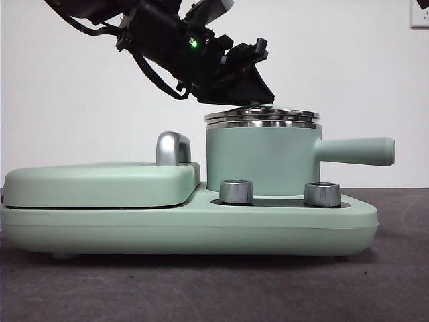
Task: Put the buns in a small steamer
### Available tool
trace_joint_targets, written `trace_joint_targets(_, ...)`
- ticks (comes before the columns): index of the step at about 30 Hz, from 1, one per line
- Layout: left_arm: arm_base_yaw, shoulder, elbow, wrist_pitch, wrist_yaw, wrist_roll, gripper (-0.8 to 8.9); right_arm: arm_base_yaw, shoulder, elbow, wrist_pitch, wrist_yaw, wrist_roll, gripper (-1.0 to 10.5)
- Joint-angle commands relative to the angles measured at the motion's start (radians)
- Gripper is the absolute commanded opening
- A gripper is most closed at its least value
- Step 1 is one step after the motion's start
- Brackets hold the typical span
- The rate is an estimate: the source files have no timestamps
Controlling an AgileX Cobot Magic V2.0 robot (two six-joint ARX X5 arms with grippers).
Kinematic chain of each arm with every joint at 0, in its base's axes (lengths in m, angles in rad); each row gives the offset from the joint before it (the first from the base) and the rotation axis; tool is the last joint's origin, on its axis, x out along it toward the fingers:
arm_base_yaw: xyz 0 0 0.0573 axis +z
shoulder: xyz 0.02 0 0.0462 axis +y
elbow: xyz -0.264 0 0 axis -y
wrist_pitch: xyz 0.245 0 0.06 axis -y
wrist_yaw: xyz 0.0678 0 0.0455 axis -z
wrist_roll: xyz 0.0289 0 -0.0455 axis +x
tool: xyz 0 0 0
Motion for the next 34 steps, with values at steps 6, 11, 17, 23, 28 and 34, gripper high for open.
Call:
trace_joint_targets(6, -0.018, 0.034, 0.022, 0.035, 0.002, 0.013, 0.15, 0.009, 0.005, 0.007, 0.006, 0.001, 0.013, 3.8)
trace_joint_targets(11, -0.024, 0.038, 0.022, 0.027, 0.002, 0.013, 0.15, 0.009, 0.005, 0.007, 0.006, 0.001, 0.013, 3.8)
trace_joint_targets(17, -0.024, 0.038, 0.022, 0.027, 0.002, 0.013, 0.16, 0.009, 0.005, 0.007, 0.006, 0.001, 0.013, 3.8)
trace_joint_targets(23, -0.024, 0.037, 0.022, 0.034, 0.002, -0.011, 2.50, 0.009, 0.005, 0.007, 0.006, 0.001, 0.013, 3.8)
trace_joint_targets(28, -0.024, 0.006, 0.022, -0.005, 0.002, -0.117, 3.17, 0.009, 0.005, 0.007, 0.005, 0.001, 0.013, 3.8)
trace_joint_targets(34, -0.018, -0.125, 0.022, -0.237, 0.002, -0.141, 3.17, 0.009, 0.005, 0.007, 0.006, 0.000, 0.013, 3.8)
